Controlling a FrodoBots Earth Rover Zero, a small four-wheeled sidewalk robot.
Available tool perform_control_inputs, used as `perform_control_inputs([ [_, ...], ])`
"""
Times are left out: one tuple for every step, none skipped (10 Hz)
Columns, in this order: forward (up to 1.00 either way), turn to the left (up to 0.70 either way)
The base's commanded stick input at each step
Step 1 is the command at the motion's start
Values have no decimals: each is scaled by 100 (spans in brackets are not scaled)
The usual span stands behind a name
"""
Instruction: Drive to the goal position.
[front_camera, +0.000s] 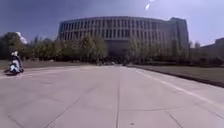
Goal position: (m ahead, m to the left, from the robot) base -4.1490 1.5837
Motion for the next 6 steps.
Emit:
perform_control_inputs([
  [85, -14],
  [85, 0],
  [85, 0],
  [85, 0],
  [85, 0],
  [85, 0],
])
